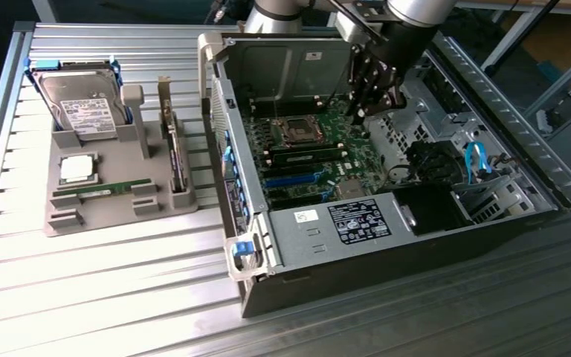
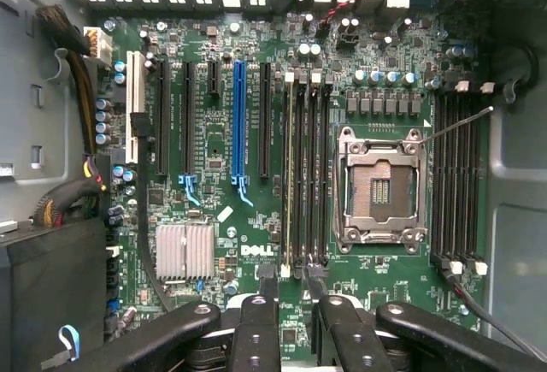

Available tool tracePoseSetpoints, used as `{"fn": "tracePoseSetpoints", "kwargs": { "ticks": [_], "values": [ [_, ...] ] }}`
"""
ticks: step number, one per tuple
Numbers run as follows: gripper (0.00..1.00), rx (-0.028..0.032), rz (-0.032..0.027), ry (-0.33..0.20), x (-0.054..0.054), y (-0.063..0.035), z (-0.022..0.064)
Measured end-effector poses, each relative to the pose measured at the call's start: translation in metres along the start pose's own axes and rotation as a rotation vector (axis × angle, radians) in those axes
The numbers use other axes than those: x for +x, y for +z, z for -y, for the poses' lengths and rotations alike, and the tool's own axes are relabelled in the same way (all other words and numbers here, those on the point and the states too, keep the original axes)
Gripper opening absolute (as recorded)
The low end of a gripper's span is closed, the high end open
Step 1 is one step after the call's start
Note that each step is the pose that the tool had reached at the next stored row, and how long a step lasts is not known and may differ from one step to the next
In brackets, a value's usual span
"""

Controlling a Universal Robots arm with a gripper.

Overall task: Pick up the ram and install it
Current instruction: 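Insert the ram into the slot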

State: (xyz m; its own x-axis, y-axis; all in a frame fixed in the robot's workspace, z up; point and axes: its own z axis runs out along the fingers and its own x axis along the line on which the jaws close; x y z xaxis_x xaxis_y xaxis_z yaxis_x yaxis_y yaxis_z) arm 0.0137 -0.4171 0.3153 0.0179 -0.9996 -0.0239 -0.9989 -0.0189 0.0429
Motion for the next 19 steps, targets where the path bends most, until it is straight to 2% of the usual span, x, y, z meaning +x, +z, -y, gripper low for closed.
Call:
{"fn": "tracePoseSetpoints", "kwargs": {
  "ticks": [3, 5, 13, 19],
  "values": [
    [0.26, 0.0001, 0.0, 0.0, 0.0, 0.0, -0.0004],
    [0.26, 0.0027, -0.0002, 0.0, 0.0, 0.0, -0.0029],
    [0.26, 0.0243, -0.0005, -0.001, 0.0, 0.0008, -0.0201],
    [0.26, 0.0351, -0.001, -0.001, -0.001, 0.0012, -0.0315]
  ]
}}
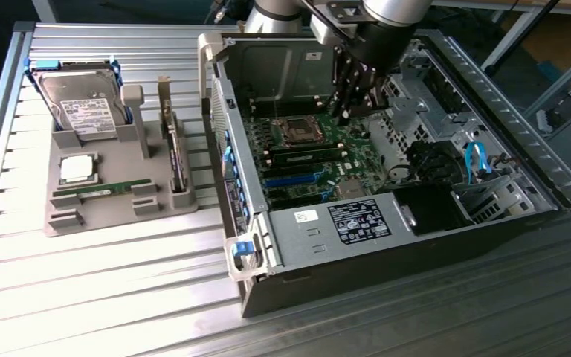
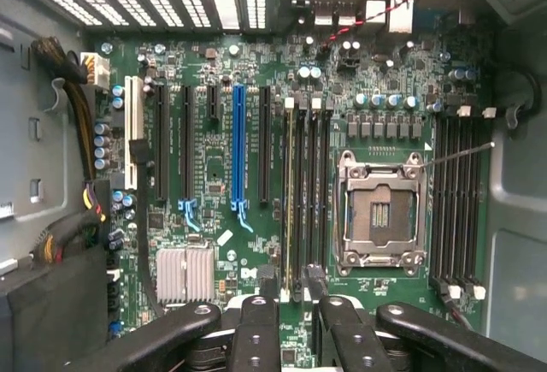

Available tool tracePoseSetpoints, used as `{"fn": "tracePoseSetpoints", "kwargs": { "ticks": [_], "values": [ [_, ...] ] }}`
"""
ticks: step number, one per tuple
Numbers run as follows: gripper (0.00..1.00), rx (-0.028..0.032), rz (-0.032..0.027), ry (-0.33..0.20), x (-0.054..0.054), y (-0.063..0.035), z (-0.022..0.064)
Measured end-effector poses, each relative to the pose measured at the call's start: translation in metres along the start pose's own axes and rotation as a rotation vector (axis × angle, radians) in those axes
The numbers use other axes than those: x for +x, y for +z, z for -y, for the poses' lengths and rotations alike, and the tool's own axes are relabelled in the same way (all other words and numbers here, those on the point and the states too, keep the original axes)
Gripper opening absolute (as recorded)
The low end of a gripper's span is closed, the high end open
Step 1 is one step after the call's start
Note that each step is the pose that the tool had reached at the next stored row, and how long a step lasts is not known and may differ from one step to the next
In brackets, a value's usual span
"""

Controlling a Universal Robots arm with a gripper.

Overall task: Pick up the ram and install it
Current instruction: 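Insert the ram into the slot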

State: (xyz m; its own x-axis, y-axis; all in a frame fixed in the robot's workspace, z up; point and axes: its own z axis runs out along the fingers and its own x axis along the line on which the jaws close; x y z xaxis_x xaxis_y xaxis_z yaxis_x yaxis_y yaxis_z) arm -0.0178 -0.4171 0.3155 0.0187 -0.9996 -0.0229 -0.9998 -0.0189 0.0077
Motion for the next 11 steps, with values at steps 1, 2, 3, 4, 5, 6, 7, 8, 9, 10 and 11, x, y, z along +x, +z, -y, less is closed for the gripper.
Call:
{"fn": "tracePoseSetpoints", "kwargs": {
  "ticks": [1, 2, 3, 4, 5, 6, 7, 8, 9, 10, 11],
  "values": [
    [0.26, 0.0003, 0.0002, 0.0, 0.0, 0.0001, -0.0007],
    [0.26, 0.0004, 0.0002, 0.0, 0.0, 0.0001, -0.0008],
    [0.26, 0.0004, 0.0001, 0.0, 0.0, 0.0, -0.0008],
    [0.26, 0.0004, 0.0001, 0.0, 0.0, 0.0, -0.0008],
    [0.26, 0.0004, 0.0001, 0.001, 0.0, 0.0, -0.0009],
    [0.26, 0.0004, 0.0, 0.001, 0.0, 0.0, -0.0009],
    [0.26, 0.0004, 0.0001, 0.001, 0.0, 0.0, -0.0009],
    [0.26, 0.0004, 0.0, 0.001, 0.0, 0.0, -0.0009],
    [0.26, 0.0005, 0.0001, 0.002, 0.0, 0.0001, -0.0021],
    [0.26, 0.0005, 0.0001, 0.001, -0.0001, 0.0001, -0.0035],
    [0.26, 0.0004, 0.0001, 0.001, -0.0001, 0.0001, -0.0055]
  ]
}}
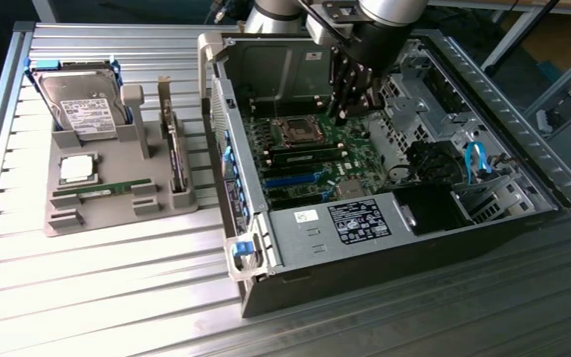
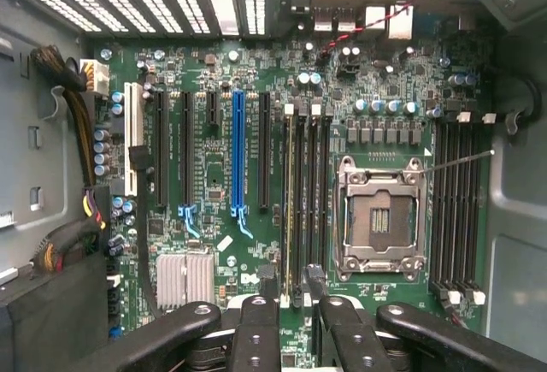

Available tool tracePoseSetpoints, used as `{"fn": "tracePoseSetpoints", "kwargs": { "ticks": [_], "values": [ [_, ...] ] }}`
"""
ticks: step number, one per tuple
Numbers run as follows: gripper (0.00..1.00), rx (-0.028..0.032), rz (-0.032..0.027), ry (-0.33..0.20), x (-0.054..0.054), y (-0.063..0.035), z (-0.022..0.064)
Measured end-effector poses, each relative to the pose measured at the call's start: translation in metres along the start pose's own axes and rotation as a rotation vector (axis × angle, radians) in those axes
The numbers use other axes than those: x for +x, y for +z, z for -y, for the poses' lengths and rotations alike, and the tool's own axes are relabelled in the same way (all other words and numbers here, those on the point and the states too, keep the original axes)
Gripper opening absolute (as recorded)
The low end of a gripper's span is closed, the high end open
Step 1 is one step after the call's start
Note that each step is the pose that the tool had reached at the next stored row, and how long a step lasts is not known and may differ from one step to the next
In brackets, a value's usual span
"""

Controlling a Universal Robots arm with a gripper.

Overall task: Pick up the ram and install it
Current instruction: 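Insert the ram into the slot, then press down the ram until it locks into place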

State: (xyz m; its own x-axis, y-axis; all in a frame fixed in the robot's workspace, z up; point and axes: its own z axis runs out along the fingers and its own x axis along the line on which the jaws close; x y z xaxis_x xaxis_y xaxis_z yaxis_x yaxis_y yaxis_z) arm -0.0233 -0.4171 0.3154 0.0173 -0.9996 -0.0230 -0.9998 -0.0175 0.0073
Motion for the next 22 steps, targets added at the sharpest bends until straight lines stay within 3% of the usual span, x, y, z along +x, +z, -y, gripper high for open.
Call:
{"fn": "tracePoseSetpoints", "kwargs": {
  "ticks": [3, 22],
  "values": [
    [0.26, 0.0, 0.0, 0.0, -0.0001, 0.0, -0.0032],
    [0.26, 0.0, 0.0, 0.0, -0.0001, 0.0, -0.0032]
  ]
}}
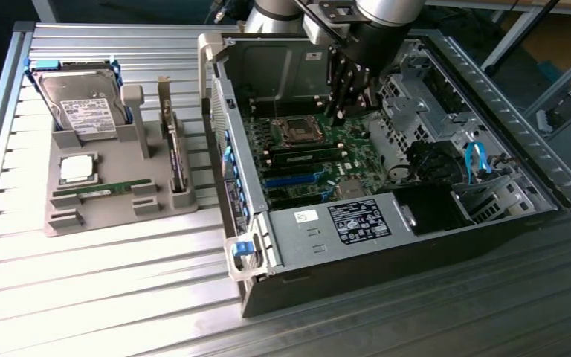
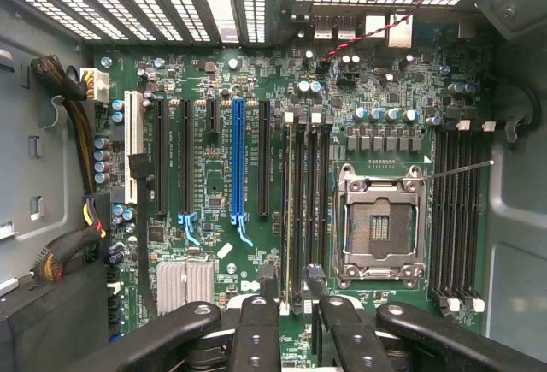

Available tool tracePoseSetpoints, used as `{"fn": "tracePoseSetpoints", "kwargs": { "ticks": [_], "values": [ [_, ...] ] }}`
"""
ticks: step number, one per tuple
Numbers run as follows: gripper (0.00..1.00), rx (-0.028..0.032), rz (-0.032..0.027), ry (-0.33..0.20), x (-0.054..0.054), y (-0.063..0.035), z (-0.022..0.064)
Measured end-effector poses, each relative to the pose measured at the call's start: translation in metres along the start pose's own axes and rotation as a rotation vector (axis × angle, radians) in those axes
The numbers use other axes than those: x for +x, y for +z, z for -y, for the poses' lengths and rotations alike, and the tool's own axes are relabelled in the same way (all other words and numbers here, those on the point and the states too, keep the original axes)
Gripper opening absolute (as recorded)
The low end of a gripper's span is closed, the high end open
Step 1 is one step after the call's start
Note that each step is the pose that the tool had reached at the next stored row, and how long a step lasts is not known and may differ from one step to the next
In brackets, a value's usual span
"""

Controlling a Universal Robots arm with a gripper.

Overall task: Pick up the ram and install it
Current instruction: 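Press down the ram until it locks into place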

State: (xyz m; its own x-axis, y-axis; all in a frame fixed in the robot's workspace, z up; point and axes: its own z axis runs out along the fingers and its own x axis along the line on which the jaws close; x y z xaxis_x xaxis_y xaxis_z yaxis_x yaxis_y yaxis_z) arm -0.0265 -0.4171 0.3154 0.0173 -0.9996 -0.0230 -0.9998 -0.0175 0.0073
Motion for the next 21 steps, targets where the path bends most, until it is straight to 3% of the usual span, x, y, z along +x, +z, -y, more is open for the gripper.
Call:
{"fn": "tracePoseSetpoints", "kwargs": {
  "ticks": [1, 3, 9, 17, 21],
  "values": [
    [0.26, 0.0, -0.0001, 0.0, 0.0, 0.0, 0.0],
    [0.1, 0.0, 0.0, 0.0, 0.0, 0.0, 0.0],
    [0.1, -0.0001, 0.0, 0.0, 0.0, 0.0, 0.0012],
    [0.1, -0.0004, -0.0001, 0.0, 0.001, -0.0003, 0.0377],
    [0.1, -0.0004, 0.0001, 0.0, 0.001, -0.0004, 0.0486]
  ]
}}
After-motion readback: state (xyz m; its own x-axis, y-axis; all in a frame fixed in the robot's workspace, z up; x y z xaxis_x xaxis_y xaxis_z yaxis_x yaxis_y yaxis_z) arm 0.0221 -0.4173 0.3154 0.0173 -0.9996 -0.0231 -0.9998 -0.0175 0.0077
